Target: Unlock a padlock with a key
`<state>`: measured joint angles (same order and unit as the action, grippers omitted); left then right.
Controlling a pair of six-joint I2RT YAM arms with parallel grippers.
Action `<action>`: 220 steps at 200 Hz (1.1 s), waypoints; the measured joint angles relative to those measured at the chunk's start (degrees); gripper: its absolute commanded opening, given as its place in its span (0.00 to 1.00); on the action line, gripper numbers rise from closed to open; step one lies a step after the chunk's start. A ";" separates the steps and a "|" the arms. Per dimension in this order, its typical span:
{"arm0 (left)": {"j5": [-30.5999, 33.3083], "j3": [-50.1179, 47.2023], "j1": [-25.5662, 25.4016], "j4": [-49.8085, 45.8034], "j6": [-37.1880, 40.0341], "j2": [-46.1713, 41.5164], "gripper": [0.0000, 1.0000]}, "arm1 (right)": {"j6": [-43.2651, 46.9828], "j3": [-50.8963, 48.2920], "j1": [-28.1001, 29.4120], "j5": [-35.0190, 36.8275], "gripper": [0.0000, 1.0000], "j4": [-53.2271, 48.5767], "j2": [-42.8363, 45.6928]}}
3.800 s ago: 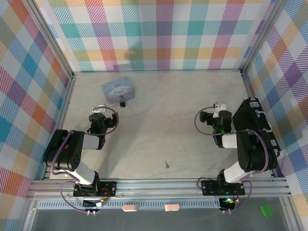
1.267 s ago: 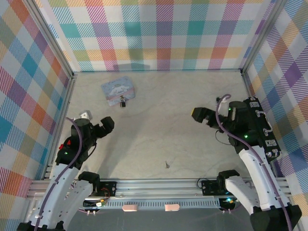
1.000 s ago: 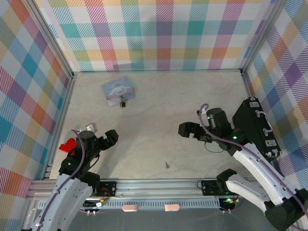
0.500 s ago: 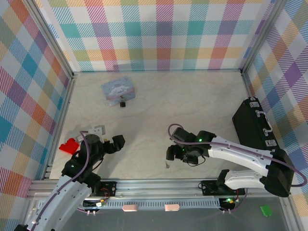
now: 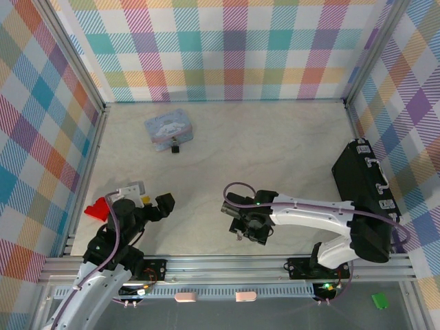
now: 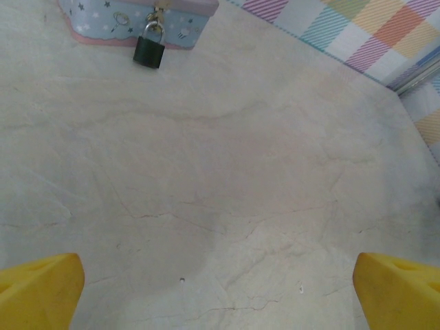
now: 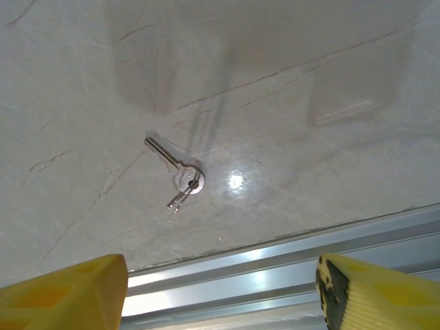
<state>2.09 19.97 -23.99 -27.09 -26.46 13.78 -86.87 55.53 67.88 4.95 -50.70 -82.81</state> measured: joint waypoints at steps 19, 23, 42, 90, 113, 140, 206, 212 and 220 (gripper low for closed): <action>-0.24 0.00 0.00 0.02 0.00 0.83 1.00 | -3.91 0.00 0.57 -0.02 0.62 1.36 -1.57; -0.37 0.00 0.00 0.02 0.00 0.96 1.00 | -4.50 0.00 0.66 -0.04 0.61 1.64 -1.81; -1.01 0.00 0.00 0.04 0.13 1.55 1.00 | -7.48 0.00 0.83 -0.44 0.58 2.99 -2.97; -1.70 0.00 0.00 0.04 0.15 1.77 1.00 | -12.87 -2.69 0.83 -1.53 0.47 8.72 -4.37; -2.08 0.00 0.00 0.07 0.17 1.86 1.00 | -14.71 -3.67 0.83 -1.73 0.43 9.94 -4.37; -2.34 0.00 0.00 0.07 0.17 1.92 1.00 | -16.70 -5.14 0.83 -2.54 0.31 12.20 -4.42; -3.17 0.00 0.00 0.09 0.17 1.92 1.00 | -19.52 -7.13 0.83 -3.10 0.29 15.69 -4.85; -3.19 0.00 0.00 0.09 0.20 1.92 1.00 | -19.67 -7.13 0.81 -3.10 0.29 15.78 -4.92; -3.21 0.00 0.00 0.11 0.20 1.92 1.00 | -19.87 -7.13 0.76 -3.15 0.29 16.00 -4.92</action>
<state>-1.13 19.97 -23.99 -26.98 -26.26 15.70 -106.74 48.40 68.64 1.80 -34.70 -87.72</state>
